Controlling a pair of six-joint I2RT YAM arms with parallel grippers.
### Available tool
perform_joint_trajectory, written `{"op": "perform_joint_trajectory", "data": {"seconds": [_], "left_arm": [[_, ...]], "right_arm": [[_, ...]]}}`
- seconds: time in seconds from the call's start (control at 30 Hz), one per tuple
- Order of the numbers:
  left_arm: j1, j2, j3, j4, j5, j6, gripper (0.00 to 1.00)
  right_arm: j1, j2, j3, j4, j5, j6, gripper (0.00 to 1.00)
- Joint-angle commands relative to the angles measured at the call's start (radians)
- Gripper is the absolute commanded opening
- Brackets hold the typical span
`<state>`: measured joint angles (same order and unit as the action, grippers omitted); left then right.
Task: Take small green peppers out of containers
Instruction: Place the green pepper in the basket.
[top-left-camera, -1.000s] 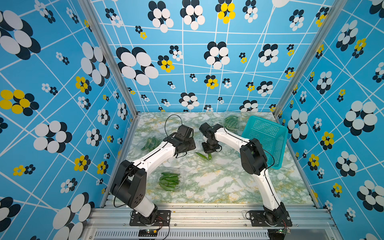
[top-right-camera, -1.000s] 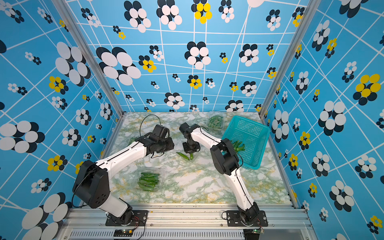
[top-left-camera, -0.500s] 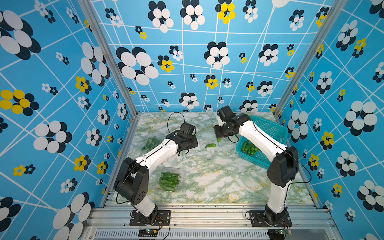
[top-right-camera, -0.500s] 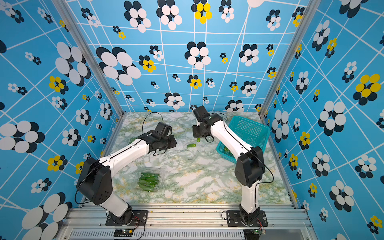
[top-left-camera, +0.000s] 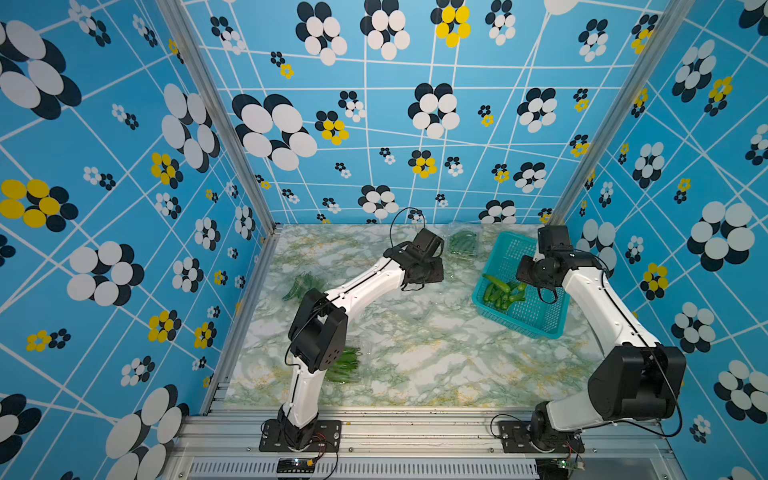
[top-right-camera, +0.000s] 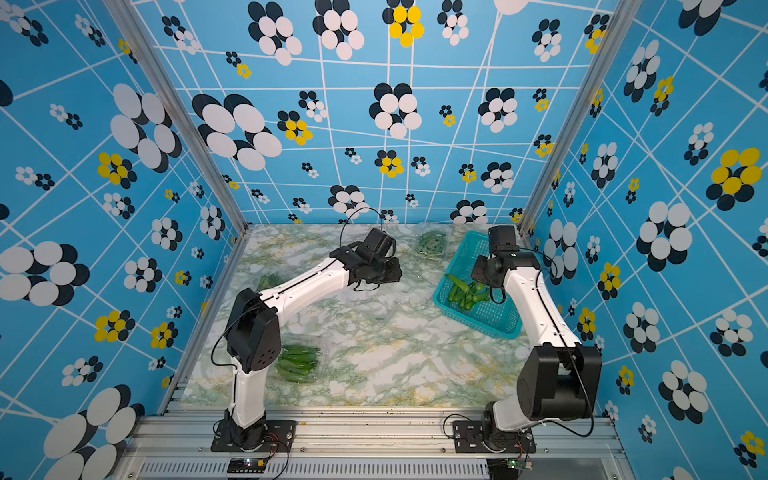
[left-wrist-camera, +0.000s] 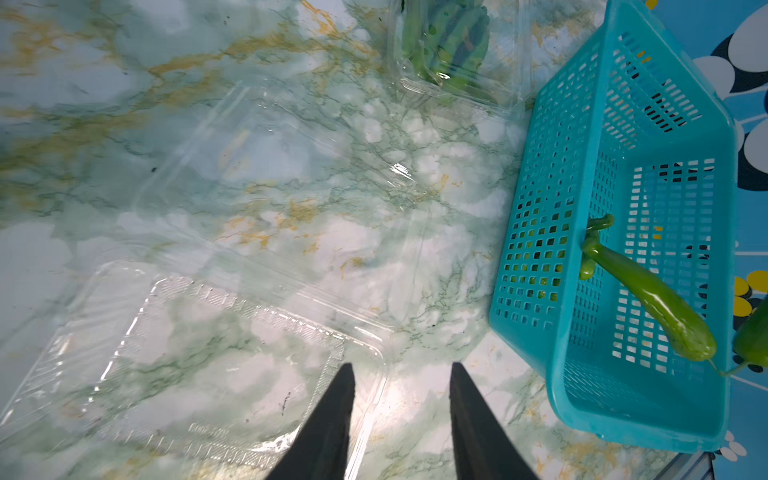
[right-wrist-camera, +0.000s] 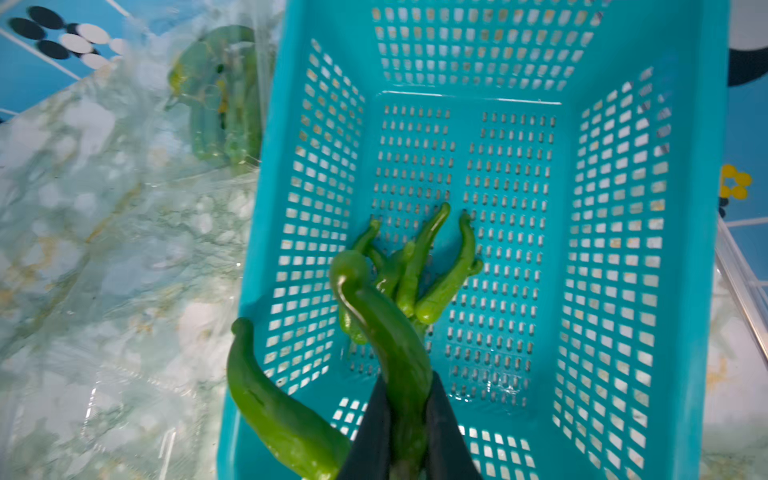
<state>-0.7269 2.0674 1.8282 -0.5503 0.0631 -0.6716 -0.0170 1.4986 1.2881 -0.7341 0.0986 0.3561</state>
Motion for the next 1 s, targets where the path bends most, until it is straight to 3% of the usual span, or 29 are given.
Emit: {"op": "perform_joint_trajectory", "data": {"seconds": [0.0,0.27,0.4,0.57,0.97], "left_arm": [[-0.012,0.069,0.101,-0.068,0.035,0.025,0.40],[-0.011,0.155,0.221,-0.094,0.041,0.031,0.40],[-0.008,0.183,0.256,-0.105,0.046,0.032,0.41],[-0.008,0.167,0.229,-0.108,0.035,0.028,0.41],[0.007,0.064,0.109,-0.088,-0.010,0.030,0.42]], "right_arm": [[-0.009,0.005,-0.051,0.041,0.035,-0.006,0.00],[-0.029,0.048,-0.097,0.066,0.061,-0.024,0.03],[-0.029,0.068,-0.090,0.057,0.035,-0.029,0.40],[-0.029,0.054,-0.105,0.075,0.007,-0.047,0.63],[-0.008,-0.013,-0.125,0.163,-0.129,-0.071,0.66]]}}
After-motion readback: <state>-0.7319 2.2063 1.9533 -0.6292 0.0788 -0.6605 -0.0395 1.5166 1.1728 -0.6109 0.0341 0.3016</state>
